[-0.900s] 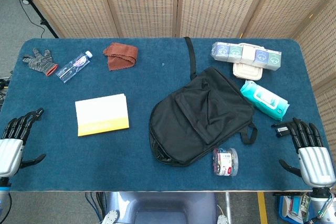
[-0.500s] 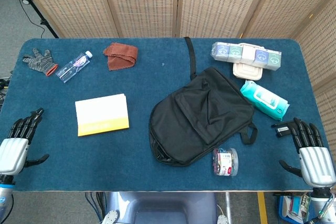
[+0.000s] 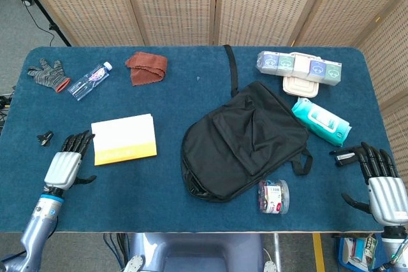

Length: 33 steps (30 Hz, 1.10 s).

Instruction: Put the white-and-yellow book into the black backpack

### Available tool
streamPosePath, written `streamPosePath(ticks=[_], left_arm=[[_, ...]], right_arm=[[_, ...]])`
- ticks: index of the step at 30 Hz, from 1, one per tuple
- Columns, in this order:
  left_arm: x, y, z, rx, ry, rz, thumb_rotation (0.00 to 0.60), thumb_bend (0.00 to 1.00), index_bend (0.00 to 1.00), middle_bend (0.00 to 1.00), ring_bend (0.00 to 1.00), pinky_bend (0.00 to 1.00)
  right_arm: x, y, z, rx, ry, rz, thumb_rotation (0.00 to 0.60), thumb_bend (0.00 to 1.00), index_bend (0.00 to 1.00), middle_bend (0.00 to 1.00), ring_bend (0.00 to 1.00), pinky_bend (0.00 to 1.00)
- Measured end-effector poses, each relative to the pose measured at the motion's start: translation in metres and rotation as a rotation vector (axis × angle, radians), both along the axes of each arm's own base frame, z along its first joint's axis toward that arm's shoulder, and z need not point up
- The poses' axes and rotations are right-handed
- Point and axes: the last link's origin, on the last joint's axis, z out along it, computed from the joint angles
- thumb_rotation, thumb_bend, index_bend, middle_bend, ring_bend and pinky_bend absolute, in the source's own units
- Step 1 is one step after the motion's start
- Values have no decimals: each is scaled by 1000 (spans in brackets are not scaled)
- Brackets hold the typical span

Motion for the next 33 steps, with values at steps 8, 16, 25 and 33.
streamPosePath(ticks=[8,16,25,33], left_arm=[[6,14,-15,-14,9,2,600,0,0,0,0,0],[8,25,-25,1,36,-13,600,0,0,0,0,0],[5,35,-35,19,65,-19,600,0,0,0,0,0],[5,41,-39,21,82,-18,600,97,0,0,0,0]], right_arm=[[-2,-1,1,4,-10,-8,600,0,0,0,0,0],[-3,-2,3,3,-18,-14,600,0,0,0,0,0],[-4,-2,5,3,-31,-16,600,0,0,0,0,0],[-5,-2,5,6,-38,-17,600,0,0,0,0,0]])
